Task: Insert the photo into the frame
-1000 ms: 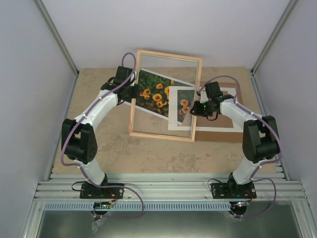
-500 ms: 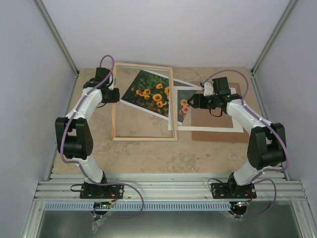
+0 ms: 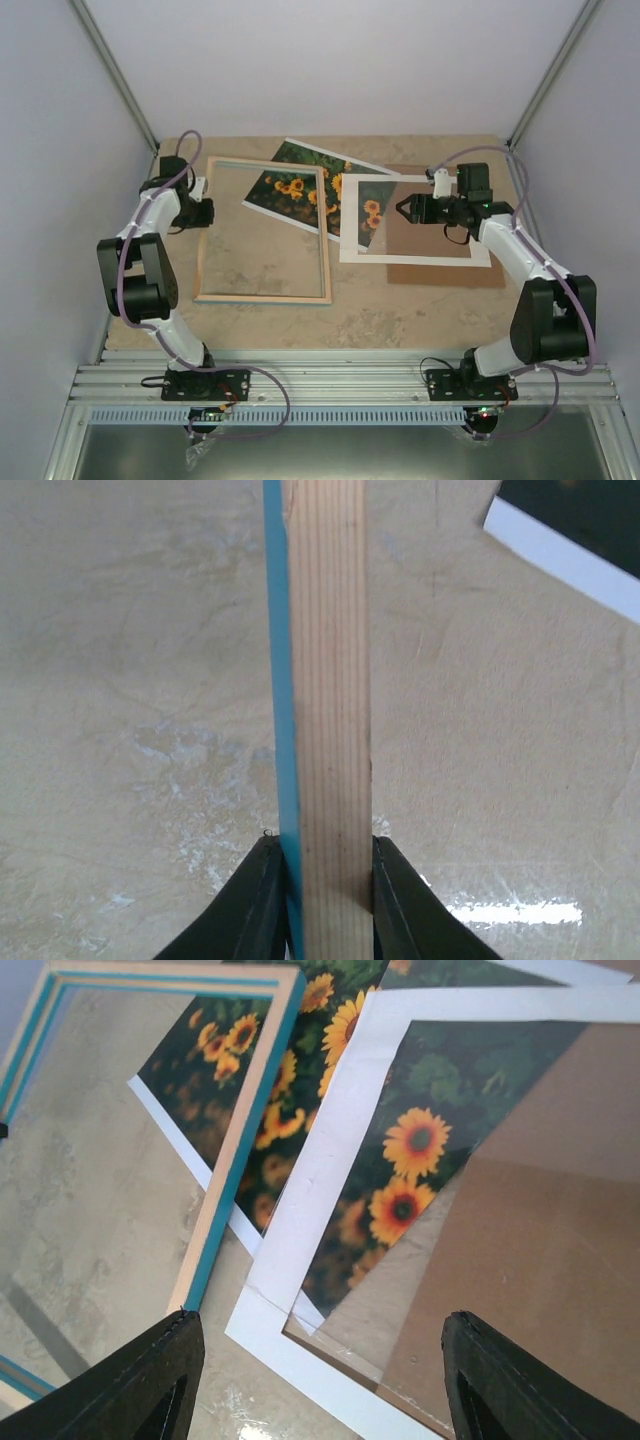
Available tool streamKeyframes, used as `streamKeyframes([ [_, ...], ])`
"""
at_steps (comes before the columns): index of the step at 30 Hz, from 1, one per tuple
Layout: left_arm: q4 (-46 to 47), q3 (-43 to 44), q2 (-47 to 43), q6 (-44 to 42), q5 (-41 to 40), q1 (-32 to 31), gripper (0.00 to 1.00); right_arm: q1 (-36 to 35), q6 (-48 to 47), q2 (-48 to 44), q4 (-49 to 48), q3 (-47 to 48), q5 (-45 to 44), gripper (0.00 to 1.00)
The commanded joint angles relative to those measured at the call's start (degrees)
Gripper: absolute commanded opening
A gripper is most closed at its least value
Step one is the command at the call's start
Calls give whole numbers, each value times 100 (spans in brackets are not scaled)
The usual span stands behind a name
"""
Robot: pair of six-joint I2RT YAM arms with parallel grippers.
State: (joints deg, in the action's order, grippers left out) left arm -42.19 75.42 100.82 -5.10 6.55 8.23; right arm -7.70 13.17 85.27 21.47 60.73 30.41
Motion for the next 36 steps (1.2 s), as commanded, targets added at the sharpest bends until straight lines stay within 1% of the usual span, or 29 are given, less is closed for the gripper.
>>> streamKeyframes([
  [1,251,-170,79,-218,24,-28,0,349,-410,-215,-102,-92,614,67],
  [5,290,-320,148,-11,95,-32,1,663,-632,-243,-82,-169,1090,71],
  [8,369,-474,149,97,49,-29,6,910,-798,-257,-32,-260,1345,74],
  [9,377,-511,149,102,36,-29,10,988,-877,-260,5,-282,1461,75],
  [11,412,-583,117,91,-31,-27,28,1137,-1059,-298,65,-315,1646,78],
  [12,441,-609,70,79,-72,-32,41,1206,-1178,-318,130,-298,1674,79],
  [13,472,-599,17,64,-117,-26,51,1289,-1271,-318,252,-249,1676,81],
  [16,499,-503,-307,-160,72,-36,74,1732,-1885,-296,753,-37,1710,84],
  [18,508,-379,-537,-436,141,-196,89,2078,-2288,-278,1096,108,1738,88],
  [19,533,-340,-654,-607,77,-341,96,2262,-2478,-255,1273,170,1728,90],
  [20,576,-333,-784,-786,41,-557,99,2430,-2658,-234,1425,218,1713,92],
  [21,621,-349,-896,-960,43,-735,99,2608,-2819,-194,1569,265,1724,93],
  [24,742,-290,-1083,-1132,203,-1633,100,3087,-3295,40,1994,387,1771,95],
  [26,773,-90,-956,-1013,435,-2245,100,3395,-3609,272,2292,484,1899,95],
  [28,815,160,-677,-813,698,-2669,99,3642,-3835,532,2523,606,1931,96],
  [32,972,714,86,-234,1179,-3256,99,3948,-4118,1039,2778,861,1854,97],
  [34,990,1076,494,67,1359,-3450,100,4035,-4143,1226,2763,976,1672,97],
  [36,1105,1246,804,354,1568,-3589,99,4101,-4147,1431,2748,1118,1503,97],
])
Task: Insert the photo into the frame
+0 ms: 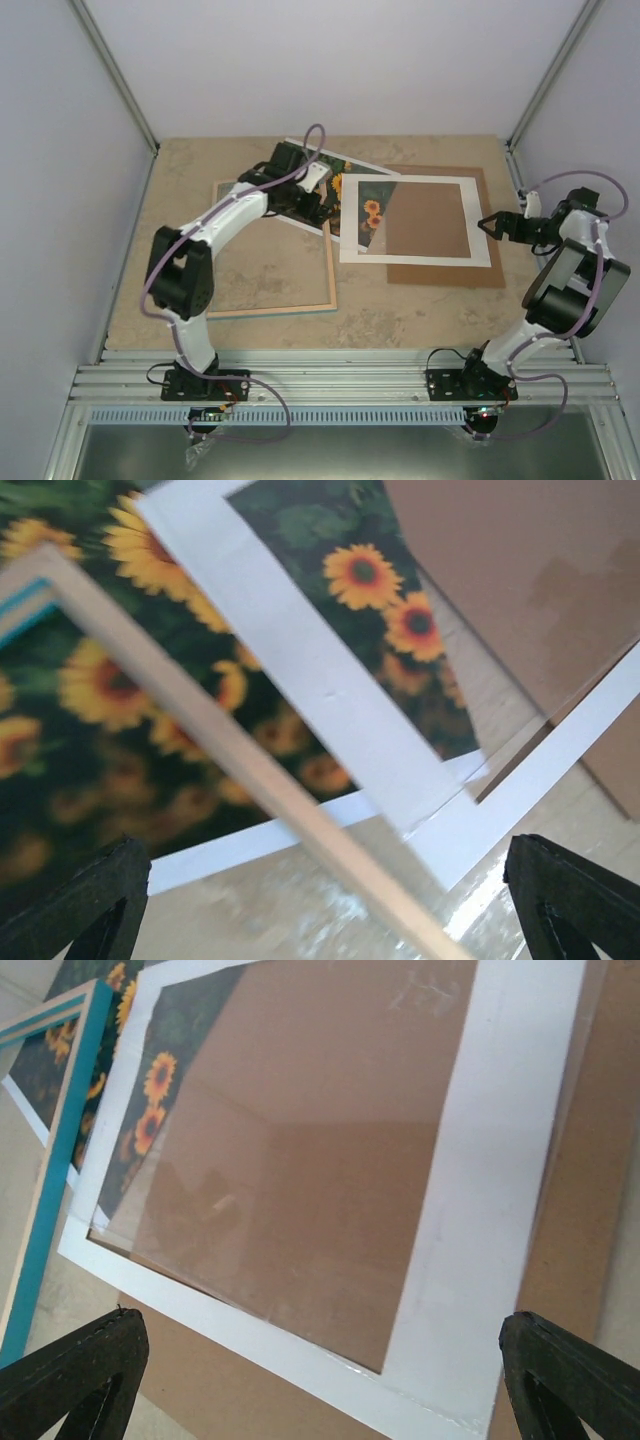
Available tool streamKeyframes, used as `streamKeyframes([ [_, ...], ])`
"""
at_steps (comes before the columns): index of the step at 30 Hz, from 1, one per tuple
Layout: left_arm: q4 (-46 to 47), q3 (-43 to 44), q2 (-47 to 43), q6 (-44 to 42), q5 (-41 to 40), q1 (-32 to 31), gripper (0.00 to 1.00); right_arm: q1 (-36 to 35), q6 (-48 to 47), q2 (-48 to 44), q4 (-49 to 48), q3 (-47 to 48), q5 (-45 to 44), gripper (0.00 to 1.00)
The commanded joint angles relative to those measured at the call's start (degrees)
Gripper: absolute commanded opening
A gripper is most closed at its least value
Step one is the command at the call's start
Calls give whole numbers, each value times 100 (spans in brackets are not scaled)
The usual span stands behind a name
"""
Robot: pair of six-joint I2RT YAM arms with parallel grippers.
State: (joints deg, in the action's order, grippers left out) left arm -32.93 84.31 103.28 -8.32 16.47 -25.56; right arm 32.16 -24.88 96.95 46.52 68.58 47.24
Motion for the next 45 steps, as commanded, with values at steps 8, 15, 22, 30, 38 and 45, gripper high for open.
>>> streamKeyframes([
  [8,848,660,1438,2234,232,-541,100,174,-130,1138,53,780,-565,98],
  [15,1126,929,1774,2899,-535,-929,100,176,-37,1791,-74,1183,-840,98],
  [22,902,1137,2199,3525,-1441,-1039,99,179,45,2260,-105,1396,-885,98],
  [30,879,1283,2635,3796,-1163,-1039,99,176,-107,2635,135,1551,-643,96],
  [38,997,1297,2962,3857,-624,-1063,94,129,-27,2953,322,1586,-292,87],
  [45,1299,1381,3132,3695,-85,-1257,90,-87,-37,3013,247,1288,-250,82],
])
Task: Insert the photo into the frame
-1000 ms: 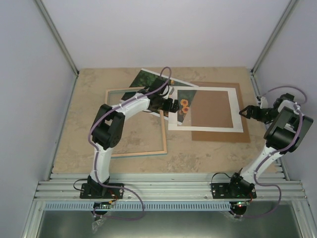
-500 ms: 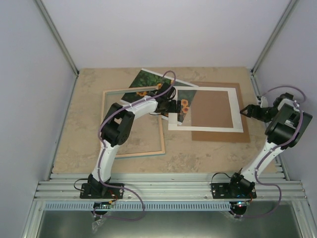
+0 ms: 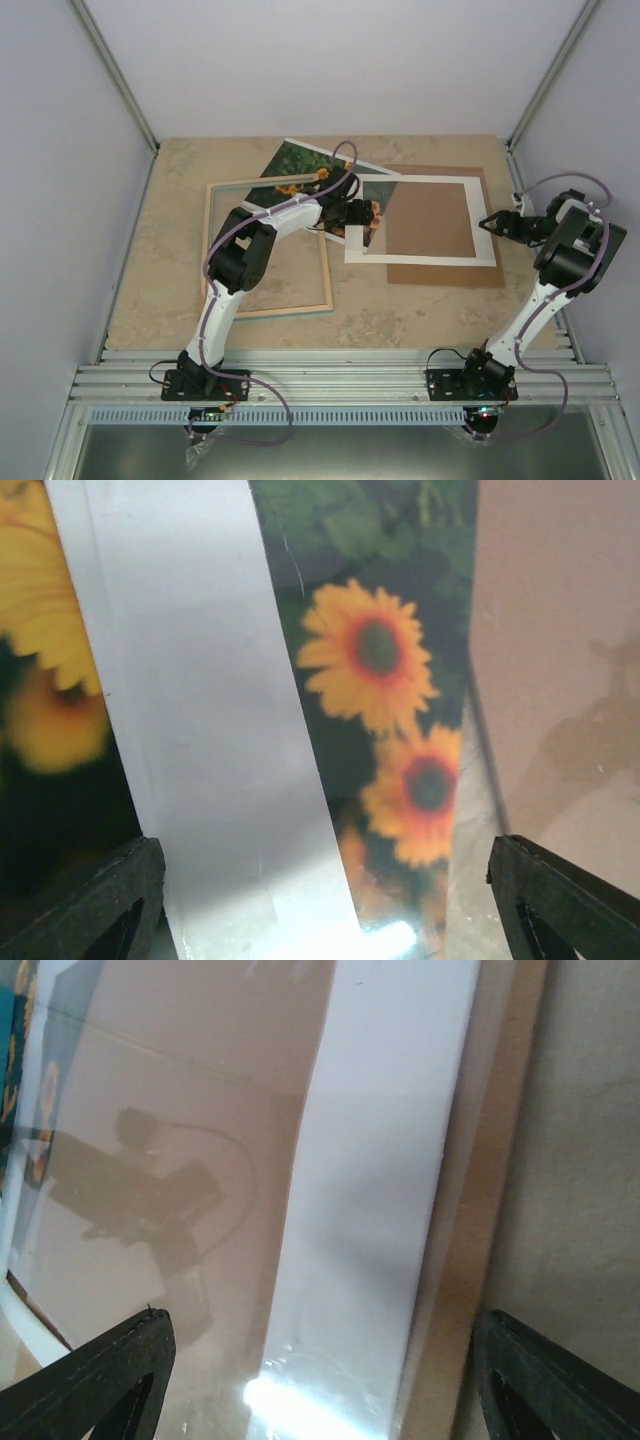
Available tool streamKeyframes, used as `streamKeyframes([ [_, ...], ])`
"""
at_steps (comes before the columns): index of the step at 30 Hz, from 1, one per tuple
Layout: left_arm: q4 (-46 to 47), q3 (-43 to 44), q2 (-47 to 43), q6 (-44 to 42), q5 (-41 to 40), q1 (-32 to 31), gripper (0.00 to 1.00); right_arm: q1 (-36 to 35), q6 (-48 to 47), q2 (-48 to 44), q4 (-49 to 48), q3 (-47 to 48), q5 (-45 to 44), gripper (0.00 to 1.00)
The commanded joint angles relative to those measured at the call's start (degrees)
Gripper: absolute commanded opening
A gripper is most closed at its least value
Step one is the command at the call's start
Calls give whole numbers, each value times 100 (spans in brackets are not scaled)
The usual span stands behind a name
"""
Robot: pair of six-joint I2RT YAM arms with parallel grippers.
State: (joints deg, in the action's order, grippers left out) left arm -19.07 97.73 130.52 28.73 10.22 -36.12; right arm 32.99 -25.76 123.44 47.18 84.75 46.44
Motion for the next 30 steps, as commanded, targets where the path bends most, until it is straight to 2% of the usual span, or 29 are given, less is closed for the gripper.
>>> streamKeyframes([
  [1,-82,91,457,-30,553,-229,89,-204,49,365,178,-362,-158,81],
  [10,-81,289,869,4,592,-273,84,-166,-12,176,311,-405,-130,67],
  [19,43,-9,814,9,348,-273,84,83,-30,-90,559,-88,-82,36],
  [30,36,-17,916,10,226,-264,83,162,-57,-380,904,272,-66,35],
])
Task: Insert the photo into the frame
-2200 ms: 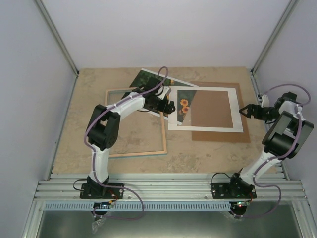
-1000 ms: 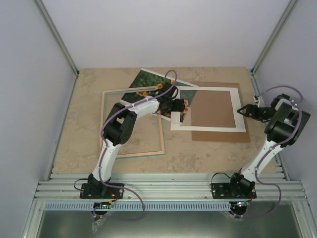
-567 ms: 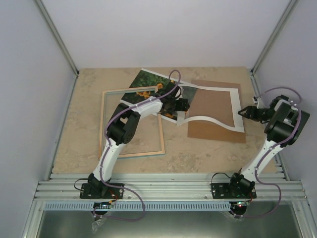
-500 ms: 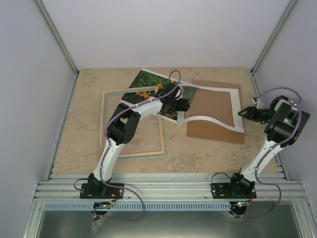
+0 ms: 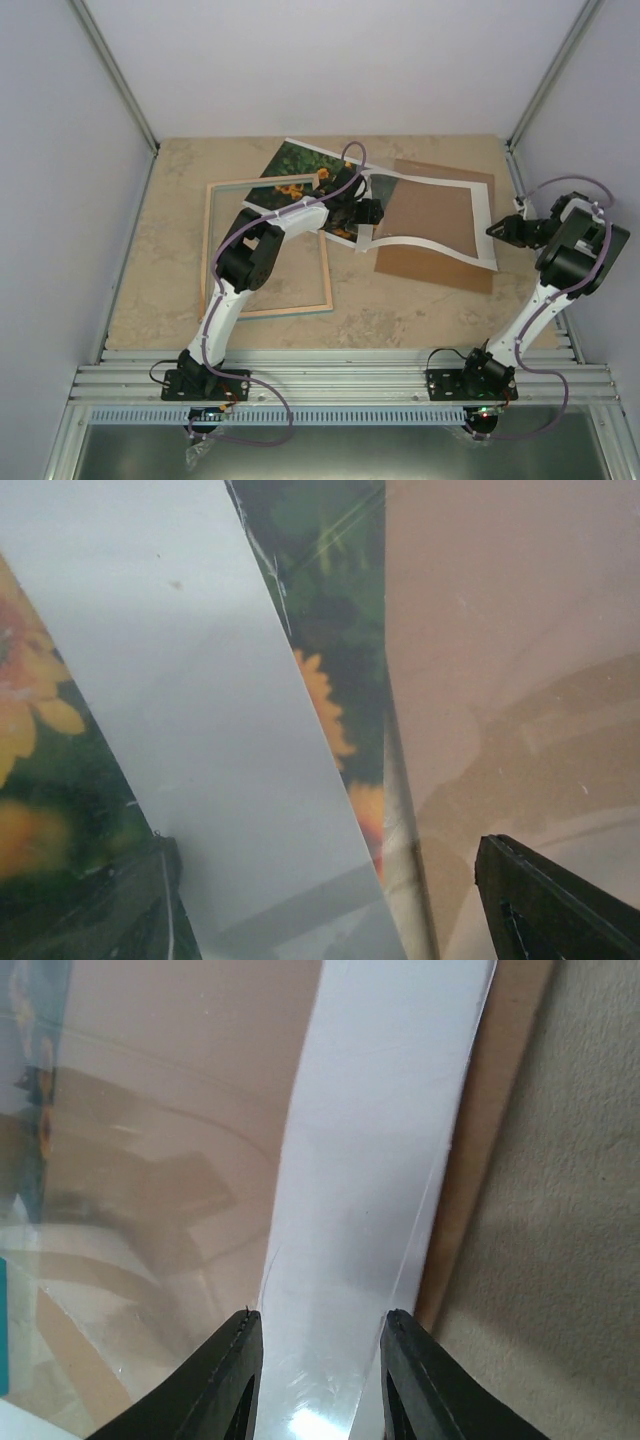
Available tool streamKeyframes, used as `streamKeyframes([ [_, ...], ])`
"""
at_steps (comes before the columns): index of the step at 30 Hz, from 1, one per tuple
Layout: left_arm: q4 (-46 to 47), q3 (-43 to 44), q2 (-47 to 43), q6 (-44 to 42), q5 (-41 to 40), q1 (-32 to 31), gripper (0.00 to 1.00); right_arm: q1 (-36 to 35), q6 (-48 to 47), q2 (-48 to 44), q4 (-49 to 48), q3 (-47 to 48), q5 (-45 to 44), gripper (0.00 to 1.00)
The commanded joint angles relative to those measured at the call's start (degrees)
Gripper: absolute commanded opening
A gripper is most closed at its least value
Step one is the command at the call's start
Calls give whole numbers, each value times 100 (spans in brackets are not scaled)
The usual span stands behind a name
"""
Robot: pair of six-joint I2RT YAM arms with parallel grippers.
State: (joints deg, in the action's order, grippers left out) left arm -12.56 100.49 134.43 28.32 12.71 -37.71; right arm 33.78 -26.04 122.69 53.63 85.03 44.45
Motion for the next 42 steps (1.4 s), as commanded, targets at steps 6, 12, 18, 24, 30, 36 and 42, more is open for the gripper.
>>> streamKeyframes([
  [6,-590,-291,546,51,-11,-103,83,85,-17,-361,441,293,364,28],
  [12,-603,-293,540,44,-38,-105,83,85,40,-494,541,295,529,24],
  [18,-582,-293,531,34,-23,-105,83,72,202,-453,749,307,1102,22],
  [24,-541,-300,566,43,42,-105,82,-100,729,-506,402,-51,1223,28],
  [30,-491,-341,550,41,74,-105,82,-242,1185,-450,39,-233,1031,33],
  [36,-441,-377,487,16,123,-105,82,-302,1346,-530,-145,-236,832,19],
  [42,-518,-69,-232,-499,-291,-105,90,-302,1251,-1067,-187,-211,1121,1],
])
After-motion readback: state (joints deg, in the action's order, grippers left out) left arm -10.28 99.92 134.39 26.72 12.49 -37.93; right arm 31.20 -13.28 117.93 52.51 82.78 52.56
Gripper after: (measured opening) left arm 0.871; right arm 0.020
